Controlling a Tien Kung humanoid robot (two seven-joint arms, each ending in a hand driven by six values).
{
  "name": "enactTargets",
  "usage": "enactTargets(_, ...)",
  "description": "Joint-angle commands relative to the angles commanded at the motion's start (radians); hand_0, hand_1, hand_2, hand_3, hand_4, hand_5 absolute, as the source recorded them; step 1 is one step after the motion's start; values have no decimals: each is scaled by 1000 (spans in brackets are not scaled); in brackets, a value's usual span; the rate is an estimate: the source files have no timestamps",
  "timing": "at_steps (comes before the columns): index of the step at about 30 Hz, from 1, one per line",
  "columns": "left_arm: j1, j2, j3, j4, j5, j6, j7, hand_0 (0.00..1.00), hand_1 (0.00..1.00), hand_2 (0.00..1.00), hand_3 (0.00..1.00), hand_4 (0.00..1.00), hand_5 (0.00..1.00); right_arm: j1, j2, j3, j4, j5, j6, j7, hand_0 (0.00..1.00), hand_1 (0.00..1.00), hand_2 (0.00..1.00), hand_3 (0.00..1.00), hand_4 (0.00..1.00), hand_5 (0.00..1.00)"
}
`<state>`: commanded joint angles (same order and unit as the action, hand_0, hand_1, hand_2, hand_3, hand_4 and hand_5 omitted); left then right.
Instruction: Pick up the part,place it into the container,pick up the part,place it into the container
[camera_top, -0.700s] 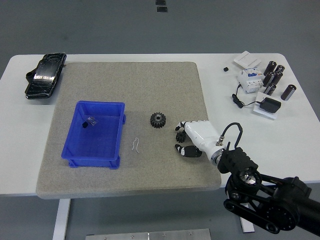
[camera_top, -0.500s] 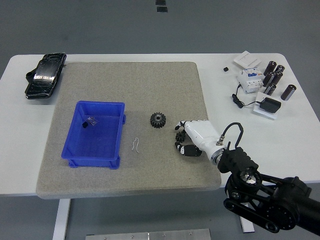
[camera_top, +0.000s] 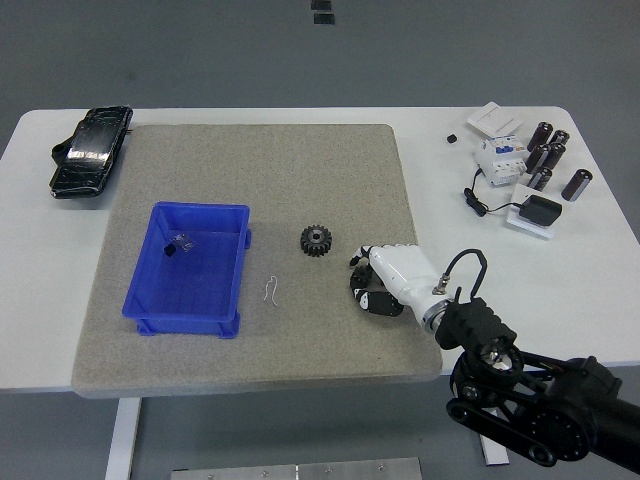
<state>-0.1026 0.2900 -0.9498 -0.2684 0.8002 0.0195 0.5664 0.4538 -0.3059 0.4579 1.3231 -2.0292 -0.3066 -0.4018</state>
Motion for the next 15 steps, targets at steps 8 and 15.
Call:
enactTargets(8,-2,0,5,1,-7,5,-11,751,727,731,680,714,370,3,-1,1,5,0,-32,12,275,394,433,542,636,101)
enactTargets(15,-2,1,7,2,-10,10,-18,750,728,730,679,713,370,5,0,-9,-2,5,-41,18,274,391,407,456,592,148)
